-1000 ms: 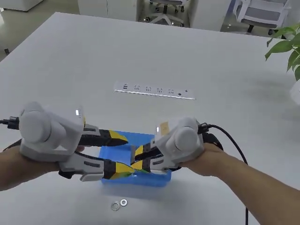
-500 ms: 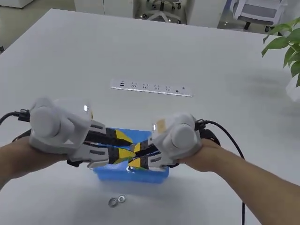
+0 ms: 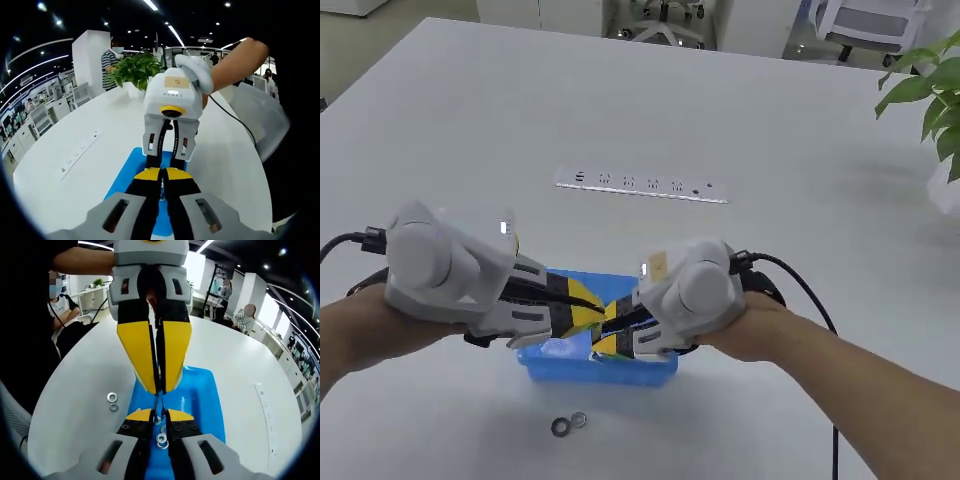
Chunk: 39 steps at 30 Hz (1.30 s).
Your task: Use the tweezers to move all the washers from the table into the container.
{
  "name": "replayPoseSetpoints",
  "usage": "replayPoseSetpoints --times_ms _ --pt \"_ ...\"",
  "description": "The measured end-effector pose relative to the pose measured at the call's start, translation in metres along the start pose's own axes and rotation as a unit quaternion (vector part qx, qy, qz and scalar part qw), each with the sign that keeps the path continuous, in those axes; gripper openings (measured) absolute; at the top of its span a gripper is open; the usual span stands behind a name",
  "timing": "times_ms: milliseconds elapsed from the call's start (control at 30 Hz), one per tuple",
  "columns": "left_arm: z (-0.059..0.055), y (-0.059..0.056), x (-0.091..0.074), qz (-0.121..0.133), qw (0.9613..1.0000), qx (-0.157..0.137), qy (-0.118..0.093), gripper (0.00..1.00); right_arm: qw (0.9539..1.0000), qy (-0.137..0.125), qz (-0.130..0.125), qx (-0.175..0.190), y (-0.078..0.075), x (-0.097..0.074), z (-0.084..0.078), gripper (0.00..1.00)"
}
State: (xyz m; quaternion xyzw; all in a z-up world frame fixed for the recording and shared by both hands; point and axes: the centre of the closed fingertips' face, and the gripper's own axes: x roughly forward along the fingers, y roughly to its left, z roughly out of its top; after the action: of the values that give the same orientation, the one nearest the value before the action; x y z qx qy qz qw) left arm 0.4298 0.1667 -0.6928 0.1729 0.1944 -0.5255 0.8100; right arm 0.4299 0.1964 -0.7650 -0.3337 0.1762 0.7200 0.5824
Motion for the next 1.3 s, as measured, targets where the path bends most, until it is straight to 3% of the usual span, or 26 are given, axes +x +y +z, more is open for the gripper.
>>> replayPoseSetpoints --times_ms 700,1300 --pt "0.008 -0.003 -0.012 0.003 1.0000 0.006 0.001 0.05 0.9998 0.001 -0.019 -0.001 0.002 -0.010 0.012 0.17" --pt "0.031 -0.008 -0.029 0.015 0.9997 0.009 -0.014 0.05 0.9972 -0.010 -0.067 0.032 0.008 -0.041 0.022 0.29"
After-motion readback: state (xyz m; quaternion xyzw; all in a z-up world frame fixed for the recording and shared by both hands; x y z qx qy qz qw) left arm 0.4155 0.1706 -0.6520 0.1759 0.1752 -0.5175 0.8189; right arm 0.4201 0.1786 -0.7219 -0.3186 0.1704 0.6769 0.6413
